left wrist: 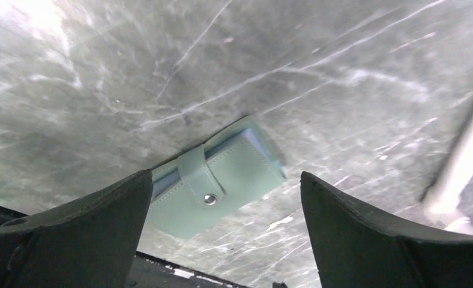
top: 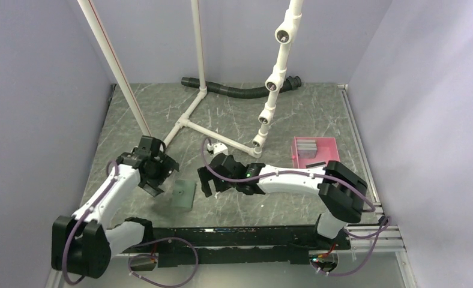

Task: Put the credit cards into the card holder
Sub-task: Open the card holder at the center of the board.

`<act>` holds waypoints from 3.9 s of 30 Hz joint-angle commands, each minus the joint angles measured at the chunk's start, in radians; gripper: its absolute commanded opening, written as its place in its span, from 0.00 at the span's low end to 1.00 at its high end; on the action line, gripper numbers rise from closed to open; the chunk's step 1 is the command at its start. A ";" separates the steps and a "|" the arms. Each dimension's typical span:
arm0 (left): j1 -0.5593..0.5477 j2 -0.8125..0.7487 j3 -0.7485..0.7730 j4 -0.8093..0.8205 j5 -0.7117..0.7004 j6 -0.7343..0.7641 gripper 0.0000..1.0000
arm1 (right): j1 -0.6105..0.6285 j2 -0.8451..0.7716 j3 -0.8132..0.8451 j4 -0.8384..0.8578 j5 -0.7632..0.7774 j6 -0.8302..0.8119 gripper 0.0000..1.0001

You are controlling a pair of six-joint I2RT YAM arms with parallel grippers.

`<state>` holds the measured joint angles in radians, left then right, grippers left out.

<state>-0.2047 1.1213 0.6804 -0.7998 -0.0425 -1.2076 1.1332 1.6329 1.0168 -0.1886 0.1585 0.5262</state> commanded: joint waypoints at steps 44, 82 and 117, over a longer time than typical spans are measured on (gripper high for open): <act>-0.316 -0.022 -0.050 0.348 0.204 0.271 0.56 | -0.195 0.105 -0.195 0.417 -0.339 0.181 0.43; -0.505 0.347 0.069 0.311 -0.022 0.378 0.00 | -0.194 0.145 -0.164 0.377 -0.289 0.080 0.34; -0.479 -0.318 -0.083 0.109 -0.198 0.166 0.00 | -0.138 -0.076 -0.114 0.167 -0.290 -0.010 0.62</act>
<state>-0.6884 0.8635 0.5789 -0.4358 -0.0227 -0.9104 0.9936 1.5188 0.9024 -0.1501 0.0334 0.4492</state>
